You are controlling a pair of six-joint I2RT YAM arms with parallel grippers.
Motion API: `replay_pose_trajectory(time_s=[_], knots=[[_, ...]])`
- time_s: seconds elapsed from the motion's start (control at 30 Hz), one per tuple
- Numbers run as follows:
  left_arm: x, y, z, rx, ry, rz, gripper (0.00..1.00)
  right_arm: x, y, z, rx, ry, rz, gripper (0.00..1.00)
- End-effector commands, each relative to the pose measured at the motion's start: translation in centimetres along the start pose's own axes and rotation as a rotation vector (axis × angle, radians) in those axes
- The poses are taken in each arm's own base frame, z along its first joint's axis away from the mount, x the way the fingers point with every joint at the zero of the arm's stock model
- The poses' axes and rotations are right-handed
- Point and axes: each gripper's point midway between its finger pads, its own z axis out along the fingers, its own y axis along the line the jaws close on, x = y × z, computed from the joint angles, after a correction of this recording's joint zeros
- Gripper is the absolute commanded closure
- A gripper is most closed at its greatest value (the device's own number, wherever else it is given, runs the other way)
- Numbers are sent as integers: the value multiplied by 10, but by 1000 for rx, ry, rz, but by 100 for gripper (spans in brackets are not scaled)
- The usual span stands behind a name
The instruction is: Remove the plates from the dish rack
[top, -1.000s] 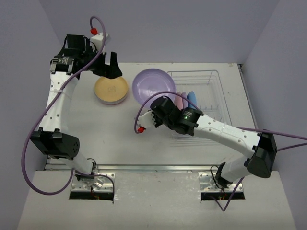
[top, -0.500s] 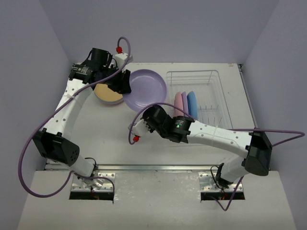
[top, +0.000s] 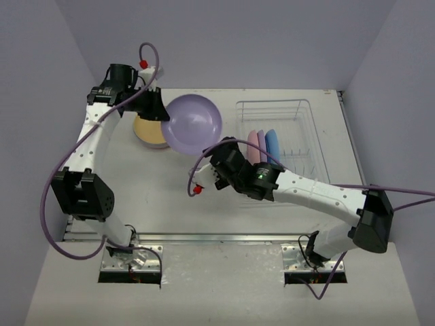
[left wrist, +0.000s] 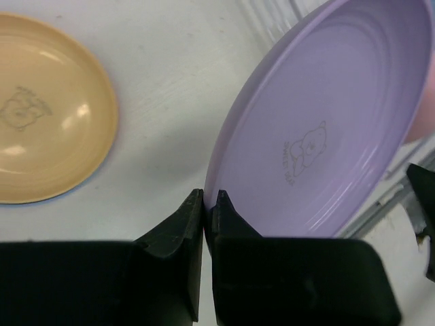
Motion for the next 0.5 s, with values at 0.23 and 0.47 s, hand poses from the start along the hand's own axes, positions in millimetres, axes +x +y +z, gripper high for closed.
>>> replay_pose_trajectory(time_s=[0.23, 0.47], knots=[[-32, 171, 10, -317, -131, -329, 100, 131, -37, -59, -82, 31, 1019, 3], [-8, 229, 48, -430, -56, -414, 100, 163, -3, -84, -271, -12, 1458, 3]])
